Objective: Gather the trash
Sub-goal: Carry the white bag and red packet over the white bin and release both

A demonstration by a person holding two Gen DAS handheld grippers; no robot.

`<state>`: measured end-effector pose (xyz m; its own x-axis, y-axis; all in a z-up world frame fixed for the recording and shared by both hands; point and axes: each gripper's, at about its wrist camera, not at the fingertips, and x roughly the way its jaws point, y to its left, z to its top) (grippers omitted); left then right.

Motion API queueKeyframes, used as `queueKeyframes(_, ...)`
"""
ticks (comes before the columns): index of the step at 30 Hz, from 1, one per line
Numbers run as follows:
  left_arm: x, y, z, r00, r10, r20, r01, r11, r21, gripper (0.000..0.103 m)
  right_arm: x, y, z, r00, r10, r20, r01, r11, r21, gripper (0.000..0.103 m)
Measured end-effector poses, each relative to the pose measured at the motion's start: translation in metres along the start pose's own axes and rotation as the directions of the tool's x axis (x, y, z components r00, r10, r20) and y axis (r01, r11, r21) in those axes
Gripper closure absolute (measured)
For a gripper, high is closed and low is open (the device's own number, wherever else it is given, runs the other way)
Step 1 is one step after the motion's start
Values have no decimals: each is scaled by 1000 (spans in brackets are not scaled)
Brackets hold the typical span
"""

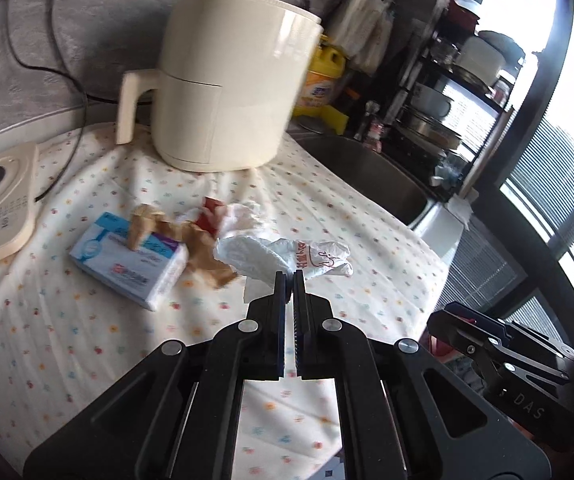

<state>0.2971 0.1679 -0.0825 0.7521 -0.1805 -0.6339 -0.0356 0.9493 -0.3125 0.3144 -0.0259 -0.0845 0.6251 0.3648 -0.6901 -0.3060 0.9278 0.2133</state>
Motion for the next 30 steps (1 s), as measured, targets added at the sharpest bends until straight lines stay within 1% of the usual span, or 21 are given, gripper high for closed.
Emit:
queueKeyframes(4,10,-42,-9,999,-39,-11,39,999,38,99,-23,-37,-11,999,-31,12,31,999,33,79)
queueKeyframes(8,17,-81,-25,998,-60,-32,61,997,53,99,-47,-72,-25,998,-57,18,56,997,56,79)
queueKeyframes(13,22,-131,-52,994,-80,-73,87,992,94,99,-78,-107,-46,997,-69,32,67,995,73,79)
queueKeyframes(18,24,-168,-83,988,-100,-119,114,987,116,99,-95,-140,-68,996,-93,6,92,991,101,79)
queueKeyframes(22,29,-187,-107,982,-109,-157,128,985,114,99,-103,-159,-84,994,-110,-16,111,987,118,79)
queueKeyframes(28,39,-202,-139,973,-115,-201,136,987,90,99,-106,-184,-111,989,-136,-61,143,981,130,78)
queueKeyframes(30,43,-205,-150,969,-116,-216,137,987,85,99,-106,-192,-119,986,-145,-78,154,979,131,76)
